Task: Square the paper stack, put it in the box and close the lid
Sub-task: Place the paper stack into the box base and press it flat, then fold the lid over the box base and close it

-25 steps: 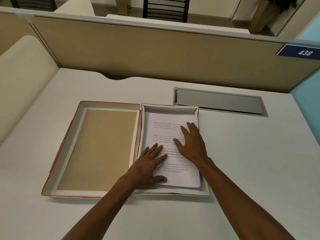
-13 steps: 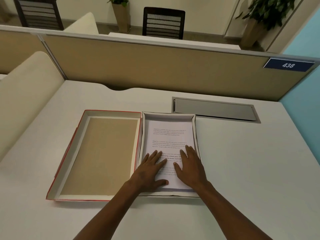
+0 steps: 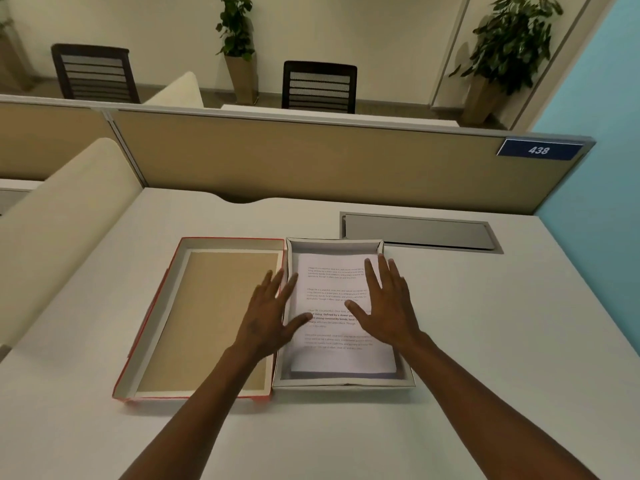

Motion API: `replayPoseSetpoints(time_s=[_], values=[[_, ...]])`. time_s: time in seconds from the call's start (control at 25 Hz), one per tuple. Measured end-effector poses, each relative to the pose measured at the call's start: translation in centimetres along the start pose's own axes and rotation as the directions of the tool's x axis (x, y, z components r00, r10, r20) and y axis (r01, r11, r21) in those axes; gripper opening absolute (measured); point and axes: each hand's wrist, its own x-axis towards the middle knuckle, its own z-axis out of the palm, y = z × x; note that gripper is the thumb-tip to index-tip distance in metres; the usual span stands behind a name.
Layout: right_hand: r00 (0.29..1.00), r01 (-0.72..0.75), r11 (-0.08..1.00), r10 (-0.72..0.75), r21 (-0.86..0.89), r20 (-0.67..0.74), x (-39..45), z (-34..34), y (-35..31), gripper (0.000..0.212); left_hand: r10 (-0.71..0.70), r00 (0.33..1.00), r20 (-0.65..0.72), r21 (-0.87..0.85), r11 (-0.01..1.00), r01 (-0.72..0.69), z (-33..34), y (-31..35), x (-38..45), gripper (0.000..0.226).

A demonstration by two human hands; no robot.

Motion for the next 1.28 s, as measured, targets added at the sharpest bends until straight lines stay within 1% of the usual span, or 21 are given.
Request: replayPoseSetpoints(time_s=[0.08, 0.12, 0.24, 0.32, 0.44, 0.56, 0.68, 0.76, 0.88, 1.12, 1.28], values=[[0.998, 0.033, 0.999, -0.034, -0.021, -0.045, 0.4, -0.7, -1.1, 0.098, -0.077, 0.993, -0.086, -0.004, 0.997, 0.077, -1.3, -0.8, 0.0, 0.089], [0.997, 0.054, 0.998, -0.055, -0.017, -0.061, 0.5, -1.0, -1.9, 0.098, -0.146, 0.982, -0.123, -0.034, 0.989, 0.143, -2.0, -1.4, -0.2, 0.087], [0.99, 0.132, 0.99, -0.129, 0.042, -0.064, 0.2, -1.2, -5.5, 0.098, -0.398, 0.905, -0.148, -0.165, 0.912, 0.374, -4.0, -4.1, -1.4, 0.083], [0.983, 0.177, 0.982, -0.173, 0.068, -0.057, -0.7, -1.0, -8.1, 0.099, -0.474, 0.866, -0.163, -0.15, 0.879, 0.453, -4.9, -5.6, -2.9, 0.082], [0.977, 0.213, 0.971, -0.212, 0.112, -0.024, -2.1, -0.5, -11.4, 0.101, -0.489, 0.843, -0.224, -0.142, 0.872, 0.468, -6.4, -6.4, -5.3, 0.08], [0.972, 0.237, 0.964, -0.235, 0.124, -0.023, -3.3, -0.2, -13.6, 0.101, -0.462, 0.837, -0.293, -0.113, 0.886, 0.449, -7.5, -6.5, -7.6, 0.081], [0.961, 0.272, 0.957, -0.276, 0.104, 0.02, -4.9, 0.6, -14.9, 0.101, -0.482, 0.822, -0.303, -0.074, 0.872, 0.484, -8.1, -7.3, -9.5, 0.082], [0.96, 0.271, 0.956, -0.277, 0.114, 0.036, -5.5, 1.1, -15.7, 0.1, -0.496, 0.816, -0.297, -0.06, 0.863, 0.502, -8.2, -8.3, -10.2, 0.083], [0.963, 0.256, 0.96, -0.263, 0.114, 0.059, -5.7, 2.1, -16.7, 0.1, -0.529, 0.813, -0.244, -0.044, 0.844, 0.535, -8.4, -10.5, -9.7, 0.084], [0.959, 0.183, 0.981, -0.194, 0.07, 0.209, -4.5, 4.4, -19.7, 0.099, -0.58, 0.809, -0.102, -0.005, 0.813, 0.582, -8.1, -14.8, -8.0, 0.086], [0.941, 0.134, 0.991, -0.13, 0.009, 0.314, -4.1, 5.6, -20.4, 0.099, -0.61, 0.792, -0.005, 0.038, 0.792, 0.61, -7.8, -16.6, -7.0, 0.088]])
